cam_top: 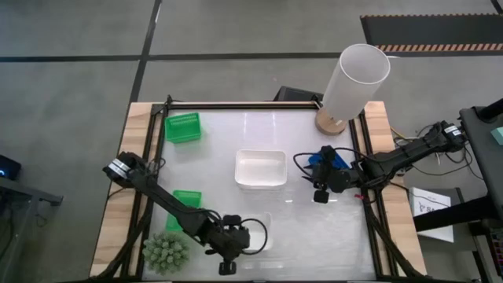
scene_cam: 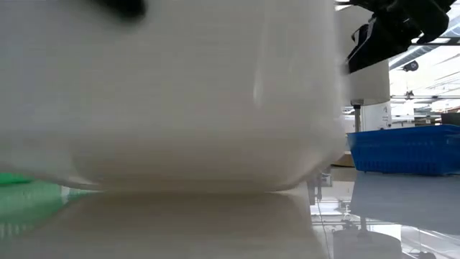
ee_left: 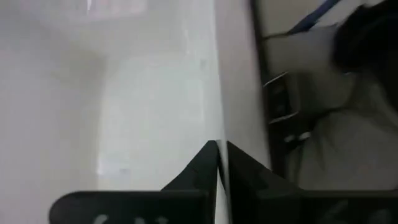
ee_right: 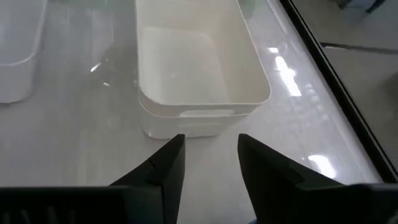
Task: Stack baskets by color
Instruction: Stack the bottom white bin on the top white bins
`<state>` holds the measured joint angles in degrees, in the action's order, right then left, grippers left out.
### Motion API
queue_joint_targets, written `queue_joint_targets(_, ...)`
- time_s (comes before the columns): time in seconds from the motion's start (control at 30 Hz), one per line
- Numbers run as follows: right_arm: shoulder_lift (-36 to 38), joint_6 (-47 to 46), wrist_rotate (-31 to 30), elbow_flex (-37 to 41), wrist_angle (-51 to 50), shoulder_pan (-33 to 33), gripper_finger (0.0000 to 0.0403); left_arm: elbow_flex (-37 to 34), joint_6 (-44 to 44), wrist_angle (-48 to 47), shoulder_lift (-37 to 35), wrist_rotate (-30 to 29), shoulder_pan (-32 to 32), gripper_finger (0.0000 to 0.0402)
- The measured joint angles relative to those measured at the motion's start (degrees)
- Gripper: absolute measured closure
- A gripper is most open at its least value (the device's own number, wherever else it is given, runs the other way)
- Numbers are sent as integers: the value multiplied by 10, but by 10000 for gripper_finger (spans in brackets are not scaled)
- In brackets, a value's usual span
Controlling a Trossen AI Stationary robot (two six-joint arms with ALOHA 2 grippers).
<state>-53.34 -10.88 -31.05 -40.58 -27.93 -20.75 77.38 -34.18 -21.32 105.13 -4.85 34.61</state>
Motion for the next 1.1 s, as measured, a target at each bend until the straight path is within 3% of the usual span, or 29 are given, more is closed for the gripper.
queue_joint_targets(0.3, 8, 46, 138, 0, 44, 0, 253, 0, 209, 108, -69, -15, 9, 401)
queue_joint_targets(0.53, 12, 76, 231, 0, 85, 0, 229, -5, 256, 104, -78, -9, 8, 401)
queue_joint_targets(0.7, 12, 131, 306, 0, 131, 0, 206, -18, 263, 140, -78, 27, 10, 401)
queue_joint_targets(0.87, 10, 214, 421, 0, 226, 0, 187, -20, 304, 160, -79, 64, 17, 401)
queue_joint_targets(1.1, -25, 271, 520, -1, 361, 0, 172, -26, 368, 163, -79, 67, 18, 401)
